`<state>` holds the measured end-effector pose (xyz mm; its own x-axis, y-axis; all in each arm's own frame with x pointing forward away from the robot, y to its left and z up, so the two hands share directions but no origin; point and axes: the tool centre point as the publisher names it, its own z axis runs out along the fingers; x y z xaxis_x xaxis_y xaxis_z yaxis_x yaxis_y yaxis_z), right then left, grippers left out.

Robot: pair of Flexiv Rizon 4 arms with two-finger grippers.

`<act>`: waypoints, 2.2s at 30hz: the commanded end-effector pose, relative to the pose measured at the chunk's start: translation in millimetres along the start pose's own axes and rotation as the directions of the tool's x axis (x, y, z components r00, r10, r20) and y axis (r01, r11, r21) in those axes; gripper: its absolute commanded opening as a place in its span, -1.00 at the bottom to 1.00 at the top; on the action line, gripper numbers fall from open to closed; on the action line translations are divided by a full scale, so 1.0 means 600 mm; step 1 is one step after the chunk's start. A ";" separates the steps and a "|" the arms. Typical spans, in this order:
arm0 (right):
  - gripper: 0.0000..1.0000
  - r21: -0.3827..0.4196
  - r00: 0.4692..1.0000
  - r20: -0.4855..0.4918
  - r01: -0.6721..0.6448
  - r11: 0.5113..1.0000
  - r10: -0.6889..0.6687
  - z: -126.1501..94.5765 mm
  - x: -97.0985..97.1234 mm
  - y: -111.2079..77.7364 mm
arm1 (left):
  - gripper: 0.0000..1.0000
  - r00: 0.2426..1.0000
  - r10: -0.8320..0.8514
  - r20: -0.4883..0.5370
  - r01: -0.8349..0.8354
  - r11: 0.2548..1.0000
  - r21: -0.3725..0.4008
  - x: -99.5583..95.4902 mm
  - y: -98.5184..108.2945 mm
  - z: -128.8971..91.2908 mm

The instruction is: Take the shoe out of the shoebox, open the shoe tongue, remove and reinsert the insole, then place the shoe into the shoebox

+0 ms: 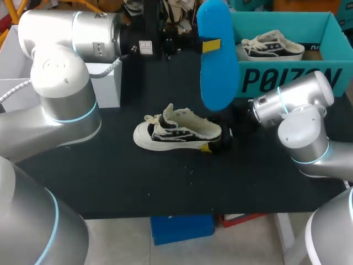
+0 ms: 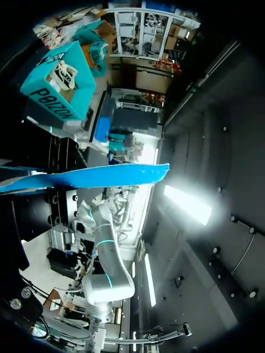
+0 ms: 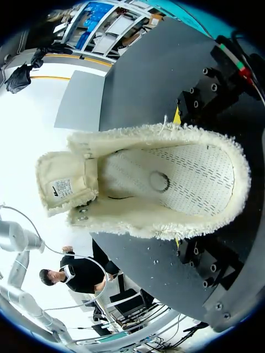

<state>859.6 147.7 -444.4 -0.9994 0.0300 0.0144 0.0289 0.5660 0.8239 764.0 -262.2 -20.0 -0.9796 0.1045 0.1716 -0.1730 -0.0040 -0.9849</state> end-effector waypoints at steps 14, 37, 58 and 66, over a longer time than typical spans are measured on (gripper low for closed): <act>-1.00 0.002 1.000 0.001 -0.002 1.000 0.002 0.002 0.000 0.000 | -1.00 1.000 -0.004 0.010 0.004 1.000 -0.006 0.034 -0.009 -0.004; 1.00 0.326 0.994 -0.025 0.113 0.939 -0.111 -0.051 0.005 0.028 | -1.00 1.000 -0.004 0.010 0.004 1.000 -0.006 0.034 -0.009 -0.004; 1.00 0.645 0.986 -0.074 0.162 0.747 -0.150 -0.062 0.006 0.045 | -1.00 1.000 -0.004 0.010 0.004 1.000 -0.006 0.034 -0.009 -0.004; 1.00 0.680 0.993 -0.051 0.111 0.725 -0.105 -0.065 0.006 0.042 | -1.00 1.000 -0.004 0.010 0.004 1.000 -0.006 0.034 -0.009 -0.004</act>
<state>855.5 127.0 -403.1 -0.9960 -0.0769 -0.0447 -0.0871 0.9450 0.3152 746.3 -257.1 -10.7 -0.9794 0.0978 0.1766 -0.1773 0.0018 -0.9842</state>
